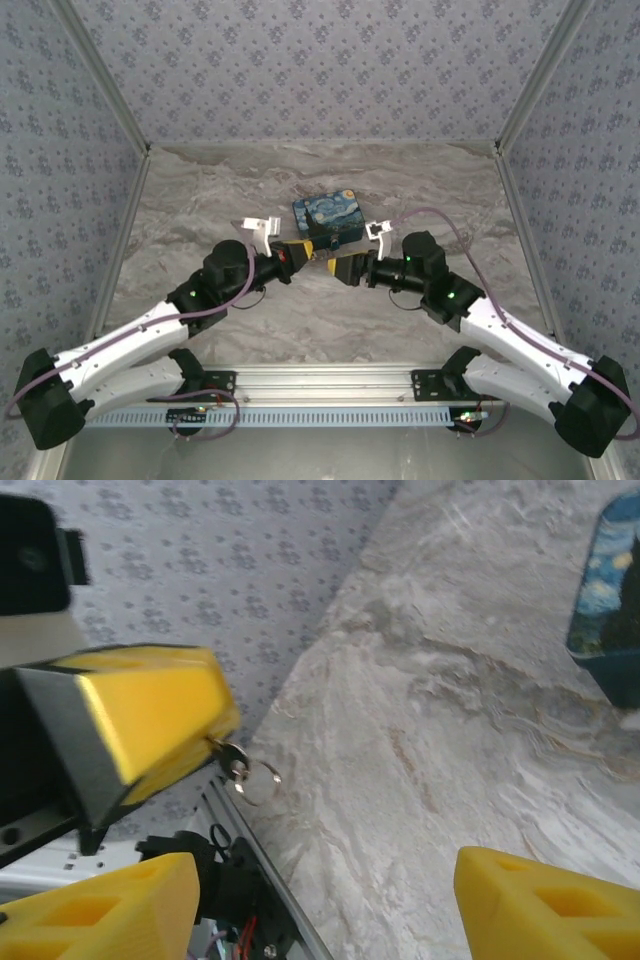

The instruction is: Unlock a padlock with a key

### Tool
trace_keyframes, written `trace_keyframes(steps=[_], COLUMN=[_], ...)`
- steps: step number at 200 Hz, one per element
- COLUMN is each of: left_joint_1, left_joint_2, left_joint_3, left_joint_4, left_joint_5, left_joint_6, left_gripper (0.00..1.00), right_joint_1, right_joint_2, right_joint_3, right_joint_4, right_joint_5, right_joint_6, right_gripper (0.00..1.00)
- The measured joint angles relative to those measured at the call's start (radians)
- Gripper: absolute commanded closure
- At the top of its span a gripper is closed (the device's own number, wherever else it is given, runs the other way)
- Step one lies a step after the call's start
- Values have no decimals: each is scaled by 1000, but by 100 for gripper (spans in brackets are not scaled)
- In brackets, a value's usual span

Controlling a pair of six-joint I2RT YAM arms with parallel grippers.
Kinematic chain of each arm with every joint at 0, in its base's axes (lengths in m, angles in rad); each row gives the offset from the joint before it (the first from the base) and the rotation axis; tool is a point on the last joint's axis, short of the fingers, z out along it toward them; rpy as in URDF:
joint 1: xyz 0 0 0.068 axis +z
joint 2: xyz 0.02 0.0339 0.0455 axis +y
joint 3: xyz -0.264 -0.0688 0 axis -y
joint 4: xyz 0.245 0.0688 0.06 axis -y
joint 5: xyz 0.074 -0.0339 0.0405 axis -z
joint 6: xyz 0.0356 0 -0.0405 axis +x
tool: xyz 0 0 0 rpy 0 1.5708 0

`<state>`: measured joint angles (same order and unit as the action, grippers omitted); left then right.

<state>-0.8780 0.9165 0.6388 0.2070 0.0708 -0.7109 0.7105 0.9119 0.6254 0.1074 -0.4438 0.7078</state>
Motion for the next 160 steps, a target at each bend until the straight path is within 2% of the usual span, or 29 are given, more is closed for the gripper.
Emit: trace_keyframes(steps=[54, 75, 160], left_joint_1=[1, 1, 1], left_joint_2=[-8, -8, -9], left_joint_3=[14, 24, 24], left_joint_4=[0, 8, 31], left_joint_5=[82, 108, 151], left_joint_6=[57, 69, 75], left_gripper=[100, 100, 100], right_joint_1=[-28, -27, 4], right_joint_2=[0, 9, 74], right_joint_3=[1, 2, 18], right_joint_4=[148, 181, 216], right_joint_5=[-171, -208, -238], right_joint_6=[-35, -59, -103], right_gripper=[27, 31, 44])
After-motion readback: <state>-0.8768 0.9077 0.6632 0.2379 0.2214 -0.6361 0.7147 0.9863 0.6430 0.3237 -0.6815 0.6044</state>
